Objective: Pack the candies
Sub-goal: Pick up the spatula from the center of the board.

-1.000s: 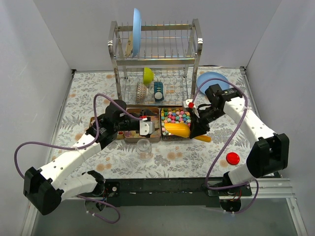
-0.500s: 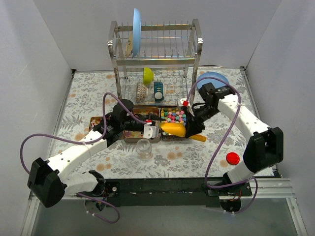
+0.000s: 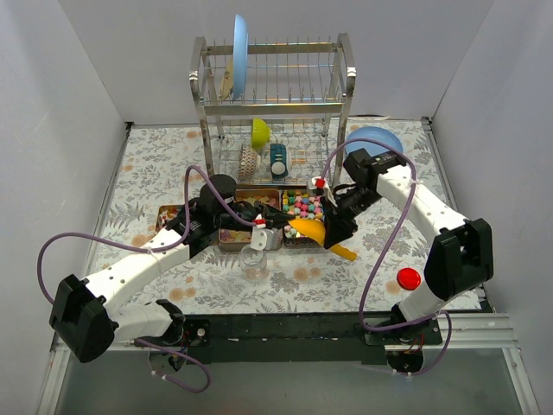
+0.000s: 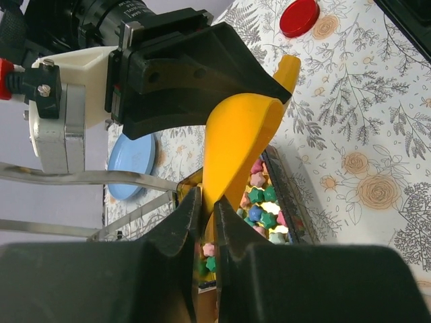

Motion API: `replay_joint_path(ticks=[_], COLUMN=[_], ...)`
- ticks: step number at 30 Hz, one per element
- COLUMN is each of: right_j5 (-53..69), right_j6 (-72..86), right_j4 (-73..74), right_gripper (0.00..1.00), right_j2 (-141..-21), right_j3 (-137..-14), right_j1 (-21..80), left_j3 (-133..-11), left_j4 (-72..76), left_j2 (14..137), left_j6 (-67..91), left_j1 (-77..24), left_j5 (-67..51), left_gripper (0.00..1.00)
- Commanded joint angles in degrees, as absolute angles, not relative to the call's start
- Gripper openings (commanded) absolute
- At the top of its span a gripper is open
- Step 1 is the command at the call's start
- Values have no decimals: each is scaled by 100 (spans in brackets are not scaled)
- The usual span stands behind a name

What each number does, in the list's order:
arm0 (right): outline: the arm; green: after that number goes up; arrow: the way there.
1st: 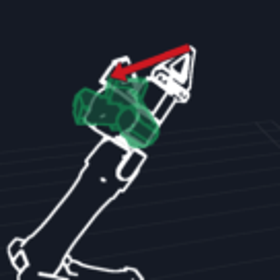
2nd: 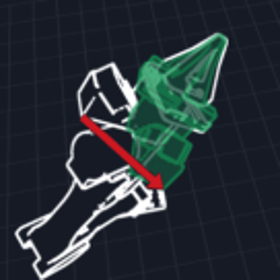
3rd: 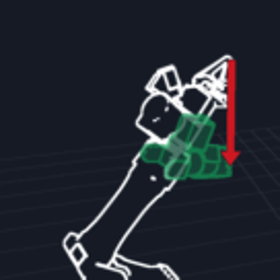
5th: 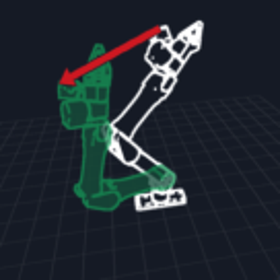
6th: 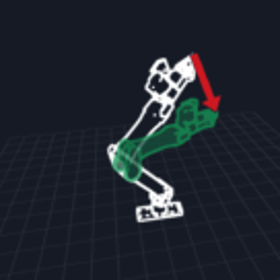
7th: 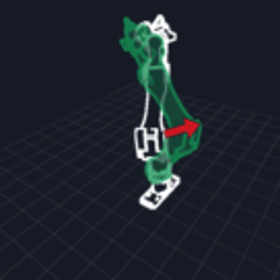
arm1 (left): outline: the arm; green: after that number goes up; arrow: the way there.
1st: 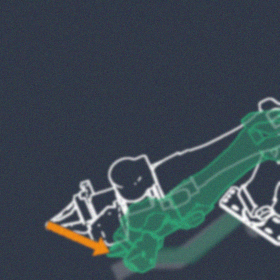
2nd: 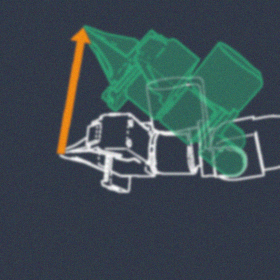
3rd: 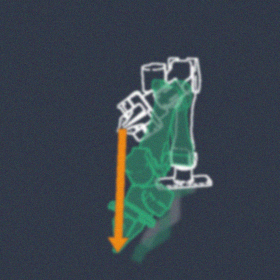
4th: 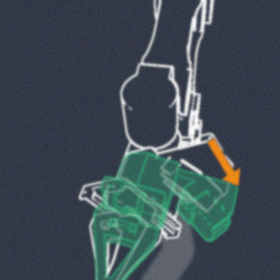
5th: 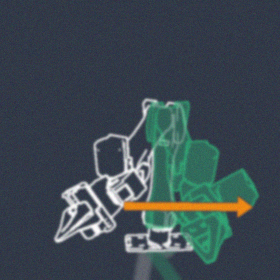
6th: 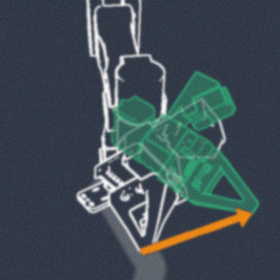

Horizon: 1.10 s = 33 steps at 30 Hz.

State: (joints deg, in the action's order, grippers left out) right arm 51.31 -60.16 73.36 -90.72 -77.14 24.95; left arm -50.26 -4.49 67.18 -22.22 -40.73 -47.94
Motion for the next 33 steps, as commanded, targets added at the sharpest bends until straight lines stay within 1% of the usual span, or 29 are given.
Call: replay_joint_path(ticks=[1, 2, 4, 5, 7, 8, 9, 10, 11, 13, 15, 16, 18, 19, 21, 23, 25, 26, 28, 33], right_j5=[5019, 4975, 4966, 4931, 4756, 4624, 4162, 3914, 3720, 3516, 3437, 3480, 3709, 3631, 3272, 3182, 3225, 3278, 3366, 3630], right_j6=[-5907, -5863, -5793, -5279, -4862, -4260, -3949, -3607, -3369, -3410, -3454, -3567, -4215, -4332, -4569, -4684, -4798, -4790, -4781, -5062], right_j4=[7049, 7058, 7032, 6814, 6207, 5935, 5663, 5112, 4950, 4642, 4238, 3871, 3570, 3116, 2753, 2384, 2294, 2242, 2224, 2180], right_gripper=[23, 28, 33, 37, 41, 47, 53, 62, 64, 66, 66, 66, 66, 65, 66, 65, 64, 64, 63, 62], right_j2=[-8948, -8886, -8676, -8588, -8280, -8166, -7930, -7815, -7648, -7463, -7042, -6883, -6339, -6146, -5697, -5381, -5274, -5265, -5308, -5484], right_j3=[-8269, -8366, -8603, -8631, -8692, -8649, -8561, -8491, -8421, -8306, -7920, -7728, -7122, -6919, -6384, -6075, -5810, -5783, -5757, -5704], right_j1=[2610, 2584, 2435, 2400, 2268, 2250, 2250, 2250, 2241, 2250, 2250, 2250, 2285, 2346, 2469, 2505, 2522, 2531, 2549, 2689], left_j3=[-5203, -5247, -5387, -5457, -5747, -5818, -5949, -6002, -6073, -6248, -6345, -6485, -6705, -6976, -7267, -7409, -7313, -7243, -7207, -6996], left_j4=[-833, -931, -1246, -1396, -1781, -1854, -1907, -1986, -2030, -2127, -2162, -2197, -2477, -2592, -2890, -2892, -2646, -2611, -2575, -2066], left_j2=[6697, 6689, 6706, 6767, 6829, 6881, 6891, 6908, 6926, 6934, 7013, 7075, 7416, 7575, 7978, 8094, 8077, 8077, 8121, 8182], left_j6=[-1890, -1846, -1600, -1495, -1056, -898, -722, -460, -309, 233, 692, 1208, 1720, 2192, 2722, 3344, 3611, 3665, 3814, 4683], left_j1=[-4113, -4113, -4113, -4105, -4096, -4087, -4070, -4017, -3991, -3885, -3806, -3640, -3438, -3184, -2945, -2594, -2365, -2329, -2259, -1908], left_j5=[-4659, -4580, -4281, -4202, -3938, -3842, -3745, -3631, -3604, -3543, -3516, -3629, -3822, -4084, -4288, -4726, -5008, -5288, -5431, -6273], left_gripper=[0, 0, 0, 0, 0, 0, 0, 0, 0, 0, 0, 0, 0, 0, 0, 0, 0, 0, 0, 0])
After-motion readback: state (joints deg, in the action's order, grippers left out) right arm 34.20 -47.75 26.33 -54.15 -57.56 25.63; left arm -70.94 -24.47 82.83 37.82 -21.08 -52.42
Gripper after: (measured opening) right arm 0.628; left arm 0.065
